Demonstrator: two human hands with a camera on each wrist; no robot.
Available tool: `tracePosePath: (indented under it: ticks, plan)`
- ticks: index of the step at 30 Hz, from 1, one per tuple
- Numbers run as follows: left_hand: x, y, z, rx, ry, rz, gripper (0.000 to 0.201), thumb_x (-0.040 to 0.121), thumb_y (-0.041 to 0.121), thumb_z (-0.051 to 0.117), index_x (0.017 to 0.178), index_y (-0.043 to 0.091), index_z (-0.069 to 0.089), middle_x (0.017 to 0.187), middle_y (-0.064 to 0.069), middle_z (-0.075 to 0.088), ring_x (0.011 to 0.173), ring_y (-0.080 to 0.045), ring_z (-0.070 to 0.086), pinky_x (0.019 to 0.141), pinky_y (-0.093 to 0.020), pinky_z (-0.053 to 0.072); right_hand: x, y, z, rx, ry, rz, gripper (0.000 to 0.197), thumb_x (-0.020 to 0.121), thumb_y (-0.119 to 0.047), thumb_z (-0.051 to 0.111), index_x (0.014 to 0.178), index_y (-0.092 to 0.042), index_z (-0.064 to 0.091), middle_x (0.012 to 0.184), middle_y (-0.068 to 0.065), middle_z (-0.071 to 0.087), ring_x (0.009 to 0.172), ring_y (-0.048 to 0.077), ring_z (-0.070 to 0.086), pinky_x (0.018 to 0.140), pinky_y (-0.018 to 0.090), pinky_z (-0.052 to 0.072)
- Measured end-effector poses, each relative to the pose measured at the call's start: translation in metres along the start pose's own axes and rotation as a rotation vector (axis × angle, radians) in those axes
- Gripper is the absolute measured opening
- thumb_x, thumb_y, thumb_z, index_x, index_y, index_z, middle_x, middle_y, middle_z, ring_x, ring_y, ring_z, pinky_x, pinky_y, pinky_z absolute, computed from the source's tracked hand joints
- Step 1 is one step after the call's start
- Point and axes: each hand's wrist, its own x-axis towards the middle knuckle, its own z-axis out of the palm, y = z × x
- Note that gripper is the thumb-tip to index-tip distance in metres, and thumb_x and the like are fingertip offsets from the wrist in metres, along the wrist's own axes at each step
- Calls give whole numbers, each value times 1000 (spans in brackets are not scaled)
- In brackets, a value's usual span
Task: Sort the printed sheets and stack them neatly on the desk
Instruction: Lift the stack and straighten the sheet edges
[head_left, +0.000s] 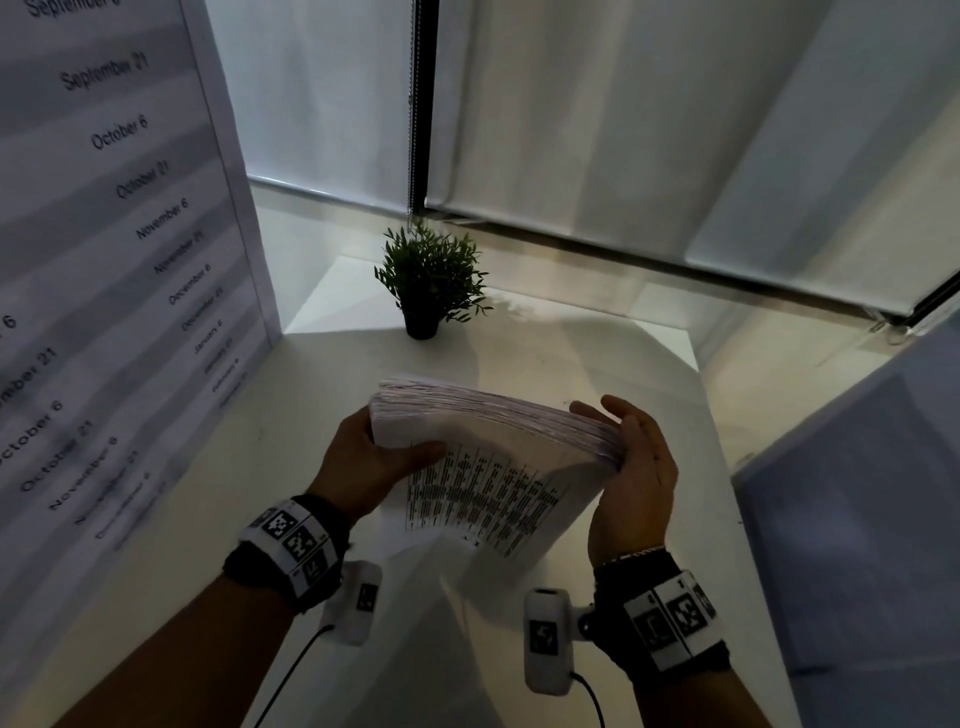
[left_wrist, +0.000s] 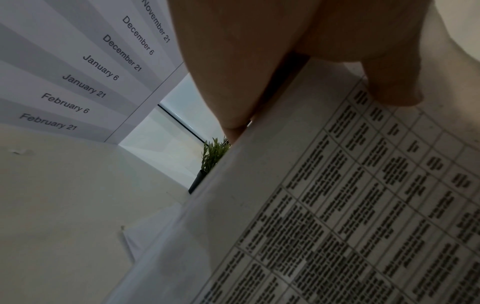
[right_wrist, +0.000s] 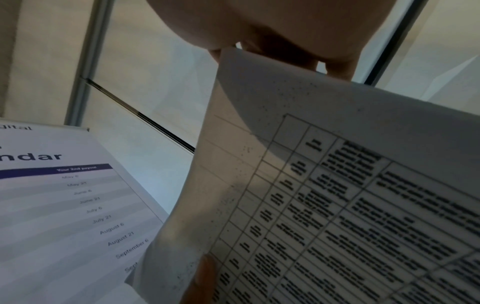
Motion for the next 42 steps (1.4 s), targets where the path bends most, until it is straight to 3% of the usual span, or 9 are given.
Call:
tracePosePath:
  ticks: [4, 7, 10, 17, 25, 29, 31, 36, 42]
  plan:
    - [3, 0, 0, -2, -2, -1, 49, 67, 13, 84, 110, 27, 66, 106, 14, 73, 98, -6, 70, 77, -19, 56, -4, 8, -3, 95, -29, 21, 41, 98, -43, 43, 112, -12, 65, 109, 4, 73, 106, 18, 66, 91, 29, 52]
    - [3, 0, 0, 1, -7, -2, 50, 64, 19, 84, 109, 30, 66, 106, 14, 74, 98, -5, 70, 79, -21, 57, -10, 20, -7, 105, -89, 81, 75, 68, -86, 46, 117, -33, 65, 129, -3, 64, 124, 14, 56, 103, 31, 41]
    - [3, 1, 1, -3, -23, 3, 51, 62, 21, 84, 109, 30, 66, 106, 13, 74, 98, -5, 70, 80, -22, 58, -15, 30, -10, 63, -159, 120, 86, 57, -95, 42, 122, -42, 60, 134, -13, 59, 128, 6, 51, 107, 27, 36]
    - [5, -1, -2, 7, -69, 5, 59, 61, 28, 90, 115, 21, 68, 110, 4, 74, 103, -12, 70, 86, -30, 56, -21, 30, -6, 7, -159, 16, 96, 59, -93, 45, 136, -36, 41, 139, -15, 50, 128, -3, 47, 99, 14, 40]
    - [6, 2, -1, 10, -68, 9, 42, 60, 24, 85, 96, 40, 73, 102, 9, 76, 96, -10, 71, 79, -25, 59, -18, 24, -7, -136, -63, -201, 70, 79, -78, 42, 136, -37, 41, 139, -21, 48, 129, -1, 45, 107, 31, 41]
    - [7, 3, 0, 7, -67, 20, 42, 58, 24, 84, 91, 49, 73, 99, 14, 76, 93, -7, 71, 75, -21, 57, -12, 25, -7, -346, -83, -261, 39, 92, -64, 33, 129, -58, 44, 147, -6, 44, 137, 10, 39, 114, 43, 34]
    - [7, 4, 0, 3, -73, 19, 42, 59, 25, 83, 90, 51, 72, 98, 16, 75, 93, -4, 71, 74, -20, 57, -6, 25, -7, -314, -86, -206, 40, 95, -55, 36, 131, -44, 51, 140, -5, 51, 131, 10, 45, 111, 44, 39]
    - [8, 5, 0, -8, -86, 35, 46, 54, 42, 89, 96, 46, 72, 103, 12, 75, 96, -7, 71, 80, -22, 58, -2, 15, -7, -246, -86, -206, 30, 102, -23, 42, 126, -14, 57, 123, -1, 61, 104, -12, 56, 81, 3, 44]
    - [10, 4, -1, -23, -75, 23, 55, 43, 59, 87, 95, 45, 73, 102, 11, 76, 96, -8, 71, 82, -25, 57, 7, 14, -6, -367, -66, -213, 29, 90, -54, 40, 115, -47, 54, 118, -21, 55, 112, -7, 49, 90, 15, 41]
